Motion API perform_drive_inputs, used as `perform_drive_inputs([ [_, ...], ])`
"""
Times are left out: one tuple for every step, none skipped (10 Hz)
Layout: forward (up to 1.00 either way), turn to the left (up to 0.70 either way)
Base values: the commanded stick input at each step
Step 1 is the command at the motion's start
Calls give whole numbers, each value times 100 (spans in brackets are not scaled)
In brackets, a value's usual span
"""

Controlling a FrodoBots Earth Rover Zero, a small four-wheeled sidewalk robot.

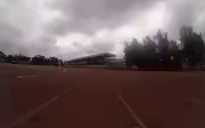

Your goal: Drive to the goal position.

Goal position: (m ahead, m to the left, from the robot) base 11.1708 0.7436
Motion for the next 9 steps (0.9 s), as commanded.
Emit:
perform_drive_inputs([
  [70, 0],
  [70, 0],
  [70, 0],
  [70, 0],
  [70, 0],
  [70, 0],
  [70, 0],
  [70, 0],
  [70, 0],
])
